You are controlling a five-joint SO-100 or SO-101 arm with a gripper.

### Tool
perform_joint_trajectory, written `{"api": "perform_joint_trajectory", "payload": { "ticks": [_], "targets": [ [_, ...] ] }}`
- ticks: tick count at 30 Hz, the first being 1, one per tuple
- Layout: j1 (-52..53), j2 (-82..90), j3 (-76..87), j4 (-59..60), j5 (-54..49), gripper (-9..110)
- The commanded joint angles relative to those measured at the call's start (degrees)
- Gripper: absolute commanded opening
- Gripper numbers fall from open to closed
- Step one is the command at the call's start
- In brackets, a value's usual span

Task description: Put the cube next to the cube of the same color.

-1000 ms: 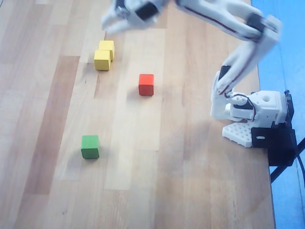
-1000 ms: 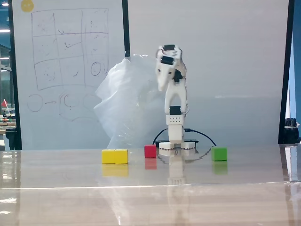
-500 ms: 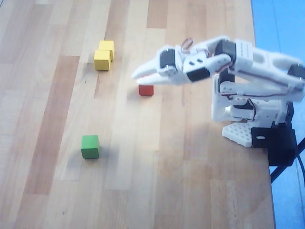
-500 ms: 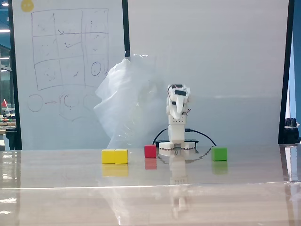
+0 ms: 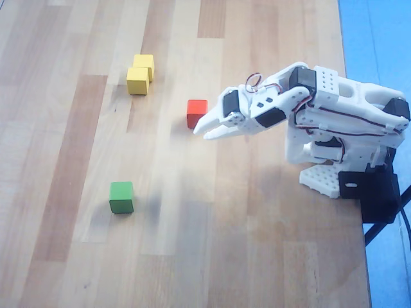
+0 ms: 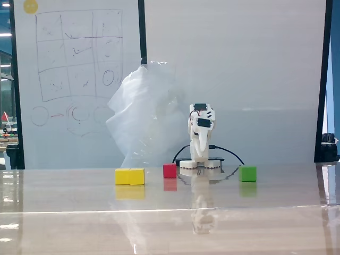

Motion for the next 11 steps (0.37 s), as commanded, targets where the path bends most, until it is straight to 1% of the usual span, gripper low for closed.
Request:
{"api": "perform_joint_trajectory", "payload": {
  "ticks": [1,11],
  "targets": [
    [-0.26,1.93,-0.97,0.26,0.09,6],
    [-0.88,1.76,-1.32,0.35,0.0,6]
  ]
}}
